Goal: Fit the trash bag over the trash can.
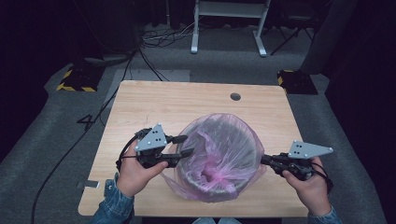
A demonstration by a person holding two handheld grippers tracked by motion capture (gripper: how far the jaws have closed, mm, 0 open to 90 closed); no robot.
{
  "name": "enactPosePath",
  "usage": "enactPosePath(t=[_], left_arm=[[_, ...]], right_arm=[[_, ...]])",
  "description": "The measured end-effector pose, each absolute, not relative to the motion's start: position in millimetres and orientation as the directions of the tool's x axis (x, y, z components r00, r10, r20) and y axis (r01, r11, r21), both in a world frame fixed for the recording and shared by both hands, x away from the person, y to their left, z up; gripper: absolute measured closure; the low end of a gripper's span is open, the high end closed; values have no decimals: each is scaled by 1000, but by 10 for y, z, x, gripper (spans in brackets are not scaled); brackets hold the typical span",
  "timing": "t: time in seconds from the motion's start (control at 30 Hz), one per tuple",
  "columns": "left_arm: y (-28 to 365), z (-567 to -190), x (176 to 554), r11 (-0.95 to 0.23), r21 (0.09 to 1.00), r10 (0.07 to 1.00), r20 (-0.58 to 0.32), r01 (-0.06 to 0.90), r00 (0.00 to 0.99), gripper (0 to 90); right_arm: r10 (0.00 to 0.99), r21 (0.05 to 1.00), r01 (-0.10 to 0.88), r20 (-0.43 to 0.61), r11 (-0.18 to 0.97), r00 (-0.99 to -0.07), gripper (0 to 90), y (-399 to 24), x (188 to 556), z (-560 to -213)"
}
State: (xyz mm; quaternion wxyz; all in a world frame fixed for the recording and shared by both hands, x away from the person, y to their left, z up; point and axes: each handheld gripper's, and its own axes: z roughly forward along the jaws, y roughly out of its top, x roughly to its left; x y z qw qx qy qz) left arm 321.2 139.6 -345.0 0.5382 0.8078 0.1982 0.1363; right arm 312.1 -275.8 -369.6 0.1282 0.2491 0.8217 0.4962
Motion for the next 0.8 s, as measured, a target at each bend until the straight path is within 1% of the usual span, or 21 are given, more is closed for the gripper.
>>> enactPosePath(t=[0.07, 0.13, 0.17, 0.33, 0.53, 0.7, 0.8], left_arm=[[1395, -3444, 3218, -357, 917, 475, 15, 177, 880, 769], [1400, -3437, 3221, -362, 915, 478, 20, 177, 878, 871], [1409, -3430, 3224, -361, 916, 487, 25, 175, 873, 898], [1475, -3385, 3257, -346, 923, 524, 43, 167, 850, 900], [1591, -3372, 3417, -340, 924, 578, 57, 177, 814, 900], [1602, -3489, 3592, -361, 910, 610, 65, 204, 789, 900], [1612, -3579, 3681, -358, 905, 624, 50, 230, 780, 900]], right_arm=[[536, 880, 283, 39, 382, -843, 892, -2761, 3126, -3702], [536, 880, 284, 40, 382, -843, 893, -2764, 3131, -3706], [535, 879, 285, 41, 381, -844, 894, -2766, 3133, -3707], [539, 877, 294, 49, 380, -841, 900, -2790, 3166, -3706], [548, 874, 324, 82, 361, -832, 900, -2842, 3288, -3730], [566, 850, 382, 125, 363, -815, 900, -2841, 3493, -3911], [577, 834, 418, 153, 360, -803, 900, -2838, 3624, -4049]])
